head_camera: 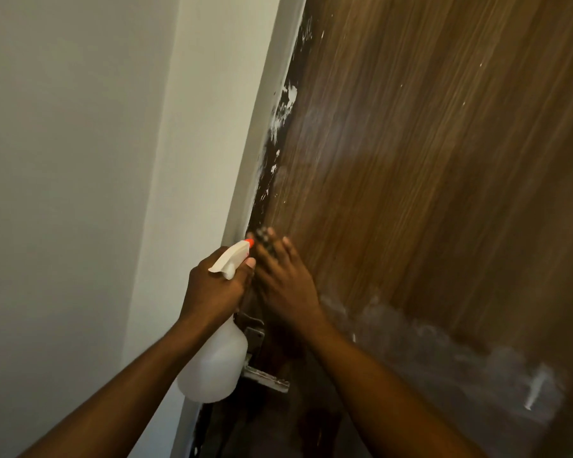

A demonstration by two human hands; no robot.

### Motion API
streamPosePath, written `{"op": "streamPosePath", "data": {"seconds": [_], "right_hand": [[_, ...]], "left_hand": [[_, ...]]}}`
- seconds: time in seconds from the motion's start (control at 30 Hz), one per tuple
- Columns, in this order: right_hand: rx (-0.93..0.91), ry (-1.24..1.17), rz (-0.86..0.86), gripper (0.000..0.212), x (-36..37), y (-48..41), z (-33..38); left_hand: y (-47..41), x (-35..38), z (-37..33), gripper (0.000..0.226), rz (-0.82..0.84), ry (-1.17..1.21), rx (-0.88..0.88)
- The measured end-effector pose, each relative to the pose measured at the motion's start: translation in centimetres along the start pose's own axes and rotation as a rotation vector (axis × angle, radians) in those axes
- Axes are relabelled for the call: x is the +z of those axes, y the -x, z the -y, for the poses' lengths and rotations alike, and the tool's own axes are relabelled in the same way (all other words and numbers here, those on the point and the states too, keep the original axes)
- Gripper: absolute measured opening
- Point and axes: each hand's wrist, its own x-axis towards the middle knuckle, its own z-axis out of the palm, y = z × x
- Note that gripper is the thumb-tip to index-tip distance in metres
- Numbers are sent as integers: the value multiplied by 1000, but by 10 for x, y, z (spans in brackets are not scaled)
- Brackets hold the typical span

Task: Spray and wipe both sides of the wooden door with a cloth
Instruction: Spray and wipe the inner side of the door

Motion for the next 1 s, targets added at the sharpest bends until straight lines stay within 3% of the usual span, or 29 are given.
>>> {"op": "streamPosePath", "data": {"seconds": [0.07,0.17,0.37,0.43,0.53,0.63,0.8,0.9,1.0], "right_hand": [[-53,10,42,70,14,40,9],[13,53,20,67,16,86,-5],[450,40,-150,61,-11,16,-10],[360,46,-114,65,-5,-6,3],[23,35,27,67,13,18,22],[-35,9,96,62,25,82,29],[365,90,-64,58,1,170,-21],[632,99,-94,63,-18,141,-35],[654,14,-129,67,-12,104,-16]], "left_hand": [[5,2,8,43,13,17,-41],[13,2,19,41,26,63,-103],[29,-4,31,40,31,3,-47],[32,-6,31,42,20,-19,-30],[34,-6,28,44,22,-29,-31],[38,-2,24,46,60,-9,-44],[46,20,25,54,156,83,-88],[49,40,24,53,187,112,-128],[53,56,15,47,196,128,-107]]}}
